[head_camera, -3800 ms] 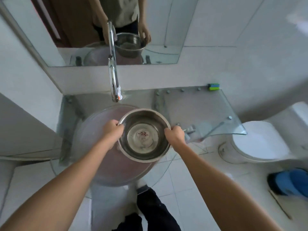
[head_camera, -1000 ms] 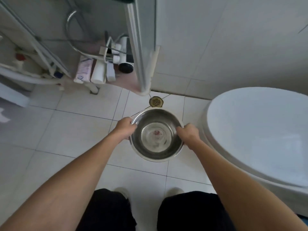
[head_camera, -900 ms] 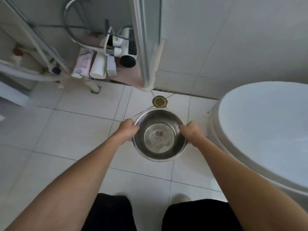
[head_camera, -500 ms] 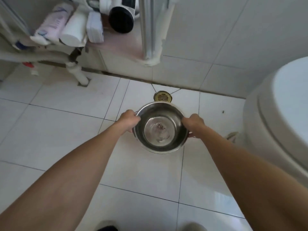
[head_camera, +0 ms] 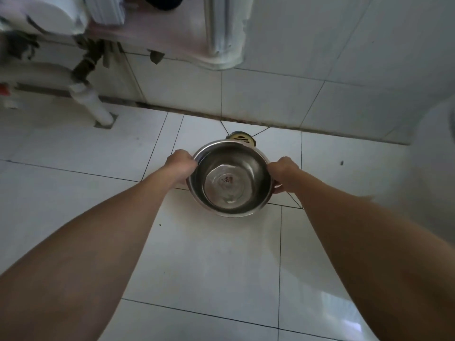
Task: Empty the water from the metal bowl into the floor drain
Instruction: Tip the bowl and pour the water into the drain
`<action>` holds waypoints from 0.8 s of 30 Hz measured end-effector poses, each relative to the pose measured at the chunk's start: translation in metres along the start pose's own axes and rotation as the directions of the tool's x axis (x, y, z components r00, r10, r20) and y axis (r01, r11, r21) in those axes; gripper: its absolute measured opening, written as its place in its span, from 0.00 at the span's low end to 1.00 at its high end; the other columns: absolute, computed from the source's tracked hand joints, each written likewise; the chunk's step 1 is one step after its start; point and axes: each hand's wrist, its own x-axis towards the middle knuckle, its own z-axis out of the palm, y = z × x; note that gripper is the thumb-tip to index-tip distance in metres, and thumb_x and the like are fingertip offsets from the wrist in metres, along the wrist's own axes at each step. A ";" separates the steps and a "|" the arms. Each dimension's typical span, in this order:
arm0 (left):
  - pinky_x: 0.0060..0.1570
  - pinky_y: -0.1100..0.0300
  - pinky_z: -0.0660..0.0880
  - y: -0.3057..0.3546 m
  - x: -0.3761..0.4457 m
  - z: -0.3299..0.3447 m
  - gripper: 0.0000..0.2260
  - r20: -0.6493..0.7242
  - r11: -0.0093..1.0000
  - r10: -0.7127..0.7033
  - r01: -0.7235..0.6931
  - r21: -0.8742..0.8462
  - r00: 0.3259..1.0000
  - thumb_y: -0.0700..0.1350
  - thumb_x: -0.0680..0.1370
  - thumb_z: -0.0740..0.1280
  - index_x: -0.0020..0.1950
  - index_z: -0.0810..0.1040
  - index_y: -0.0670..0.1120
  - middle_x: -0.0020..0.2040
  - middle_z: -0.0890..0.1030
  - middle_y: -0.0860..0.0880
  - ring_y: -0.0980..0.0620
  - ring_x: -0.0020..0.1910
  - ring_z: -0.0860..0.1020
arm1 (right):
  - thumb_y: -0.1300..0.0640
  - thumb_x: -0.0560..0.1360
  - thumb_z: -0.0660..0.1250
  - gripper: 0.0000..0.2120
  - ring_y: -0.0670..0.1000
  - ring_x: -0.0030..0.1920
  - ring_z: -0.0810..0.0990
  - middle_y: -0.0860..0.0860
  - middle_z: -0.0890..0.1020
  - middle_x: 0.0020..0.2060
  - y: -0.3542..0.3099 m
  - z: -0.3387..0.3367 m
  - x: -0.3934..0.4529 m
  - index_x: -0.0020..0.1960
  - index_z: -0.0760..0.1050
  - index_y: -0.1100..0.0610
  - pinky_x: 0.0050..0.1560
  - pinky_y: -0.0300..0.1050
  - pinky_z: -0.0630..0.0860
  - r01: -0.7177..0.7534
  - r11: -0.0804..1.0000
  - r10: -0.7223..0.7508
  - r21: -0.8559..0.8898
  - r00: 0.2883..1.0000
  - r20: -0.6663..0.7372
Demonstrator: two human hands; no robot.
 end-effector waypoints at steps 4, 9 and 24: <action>0.50 0.43 0.85 -0.008 -0.001 -0.003 0.08 -0.002 0.999 -0.036 0.036 -0.024 0.999 0.34 0.77 0.62 0.50 0.81 0.38 0.49 0.85 0.37 0.39 0.47 0.85 | 0.62 0.80 0.64 0.07 0.59 0.45 0.85 0.61 0.84 0.48 0.004 0.003 0.001 0.54 0.77 0.65 0.49 0.55 0.84 -0.012 0.999 0.012 0.042 1.000 0.004; 0.51 0.43 0.84 -0.012 -0.001 -0.004 0.09 -0.011 0.999 -0.042 0.042 -0.004 0.999 0.32 0.78 0.62 0.51 0.82 0.39 0.50 0.84 0.38 0.39 0.48 0.84 | 0.64 0.79 0.65 0.05 0.58 0.43 0.85 0.60 0.84 0.45 0.009 0.002 0.002 0.49 0.77 0.65 0.48 0.54 0.84 -0.008 0.998 0.007 0.058 1.000 0.024; 0.53 0.40 0.83 -0.004 0.011 0.007 0.11 -0.037 0.991 -0.082 0.077 -0.107 0.996 0.32 0.78 0.61 0.54 0.82 0.35 0.53 0.84 0.34 0.38 0.47 0.84 | 0.63 0.79 0.66 0.06 0.57 0.39 0.83 0.61 0.83 0.47 0.016 -0.004 0.013 0.53 0.77 0.66 0.43 0.53 0.85 -0.013 0.997 0.017 0.072 0.999 -0.050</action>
